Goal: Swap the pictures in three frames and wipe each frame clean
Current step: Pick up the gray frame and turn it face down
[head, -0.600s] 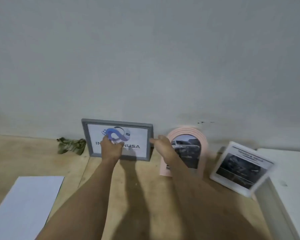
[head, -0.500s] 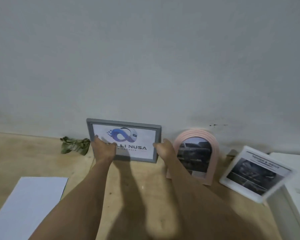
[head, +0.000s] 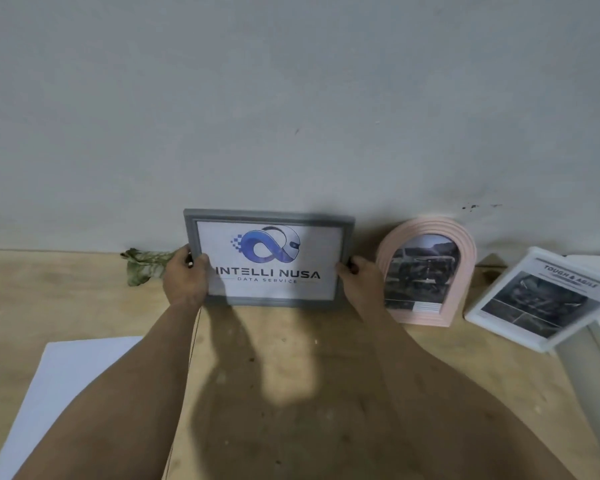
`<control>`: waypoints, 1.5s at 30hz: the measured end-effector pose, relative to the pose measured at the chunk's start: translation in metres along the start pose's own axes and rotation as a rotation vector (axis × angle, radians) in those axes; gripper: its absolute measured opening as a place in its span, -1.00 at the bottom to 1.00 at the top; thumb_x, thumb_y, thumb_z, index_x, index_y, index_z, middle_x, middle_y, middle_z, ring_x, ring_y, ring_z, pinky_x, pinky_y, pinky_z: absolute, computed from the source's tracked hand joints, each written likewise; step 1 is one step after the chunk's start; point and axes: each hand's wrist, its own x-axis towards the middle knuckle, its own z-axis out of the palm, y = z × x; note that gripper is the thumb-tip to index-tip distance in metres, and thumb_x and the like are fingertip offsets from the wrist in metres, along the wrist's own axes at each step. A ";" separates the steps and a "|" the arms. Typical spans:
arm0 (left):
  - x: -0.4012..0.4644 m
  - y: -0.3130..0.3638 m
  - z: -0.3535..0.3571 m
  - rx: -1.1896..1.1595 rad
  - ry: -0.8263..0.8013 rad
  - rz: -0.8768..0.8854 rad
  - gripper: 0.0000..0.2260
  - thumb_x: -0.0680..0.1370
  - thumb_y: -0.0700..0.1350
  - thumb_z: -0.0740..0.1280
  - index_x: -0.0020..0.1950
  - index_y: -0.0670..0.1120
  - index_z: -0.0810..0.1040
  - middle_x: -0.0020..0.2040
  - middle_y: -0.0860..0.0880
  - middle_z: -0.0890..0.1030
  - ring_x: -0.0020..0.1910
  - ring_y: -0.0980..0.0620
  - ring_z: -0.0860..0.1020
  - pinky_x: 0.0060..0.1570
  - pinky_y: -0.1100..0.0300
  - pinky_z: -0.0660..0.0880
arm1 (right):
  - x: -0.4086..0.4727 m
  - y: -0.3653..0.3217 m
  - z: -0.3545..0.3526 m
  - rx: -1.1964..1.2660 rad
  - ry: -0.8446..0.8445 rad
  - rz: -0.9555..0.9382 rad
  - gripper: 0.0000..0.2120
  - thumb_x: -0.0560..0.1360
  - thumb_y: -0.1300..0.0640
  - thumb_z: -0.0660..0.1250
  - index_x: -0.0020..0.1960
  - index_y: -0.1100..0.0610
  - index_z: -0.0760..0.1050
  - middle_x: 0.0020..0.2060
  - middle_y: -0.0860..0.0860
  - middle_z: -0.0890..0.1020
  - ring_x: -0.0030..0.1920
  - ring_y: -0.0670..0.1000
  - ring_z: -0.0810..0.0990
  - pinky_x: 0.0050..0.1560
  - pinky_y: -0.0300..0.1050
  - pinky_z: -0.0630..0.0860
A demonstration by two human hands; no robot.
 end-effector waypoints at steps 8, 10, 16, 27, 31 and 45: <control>-0.071 0.001 -0.023 0.105 -0.166 -0.006 -0.73 0.59 -0.08 0.32 0.23 -0.17 0.57 0.09 -0.18 0.65 -0.03 -0.16 0.56 -0.11 0.09 0.38 | -0.062 0.018 -0.047 0.095 -0.080 0.004 -0.80 0.47 0.13 0.39 0.02 0.24 0.64 -0.07 0.11 0.69 -0.06 0.11 0.65 0.01 0.04 0.59; -0.100 0.015 -0.021 0.138 -0.232 0.046 -0.73 0.56 -0.03 0.35 0.14 -0.18 0.47 0.10 -0.16 0.60 0.01 -0.16 0.55 -0.10 0.06 0.39 | -0.079 0.020 -0.057 0.084 -0.037 -0.023 -0.75 0.40 0.05 0.39 -0.15 0.26 0.62 -0.24 0.14 0.66 -0.20 0.12 0.63 -0.13 0.08 0.60; -0.226 0.088 0.000 0.229 -0.393 0.468 -0.69 0.61 0.10 0.26 0.16 -0.08 0.62 0.13 -0.10 0.58 0.10 -0.12 0.58 0.02 0.08 0.46 | -0.152 -0.007 -0.096 0.152 0.084 0.013 -0.73 0.38 0.10 0.40 -0.28 0.31 0.48 -0.43 0.15 0.54 -0.37 0.05 0.45 -0.34 -0.12 0.38; -0.312 0.165 -0.033 -0.105 -0.168 0.153 -0.84 0.54 -0.01 0.39 -0.11 -0.06 0.69 -0.20 0.02 0.67 -0.17 -0.04 0.60 -0.09 0.16 0.51 | -0.240 -0.081 -0.089 0.047 0.224 -0.159 -0.66 0.56 0.06 0.08 -0.14 0.19 0.57 -0.22 0.16 0.66 -0.17 0.21 0.61 -0.21 0.09 0.52; -0.294 0.164 -0.063 -0.080 -0.070 0.116 -0.84 0.57 -0.04 0.34 0.01 -0.08 0.68 -0.03 -0.07 0.71 -0.02 -0.14 0.64 -0.11 0.15 0.43 | -0.257 -0.104 -0.080 -0.203 0.183 -0.361 -0.82 0.54 0.17 0.18 -0.09 0.14 0.56 -0.10 0.09 0.66 -0.08 0.17 0.58 -0.19 -0.03 0.39; -0.206 0.033 -0.152 -0.385 -0.472 -0.101 -0.85 0.62 -0.21 0.27 0.01 -0.16 0.64 -0.14 -0.10 0.65 -0.23 -0.06 0.59 -0.21 0.13 0.52 | -0.210 0.039 -0.081 0.162 0.052 0.432 -0.61 0.56 0.11 0.15 0.29 0.30 0.45 0.18 0.24 0.57 0.18 0.26 0.55 0.05 -0.03 0.52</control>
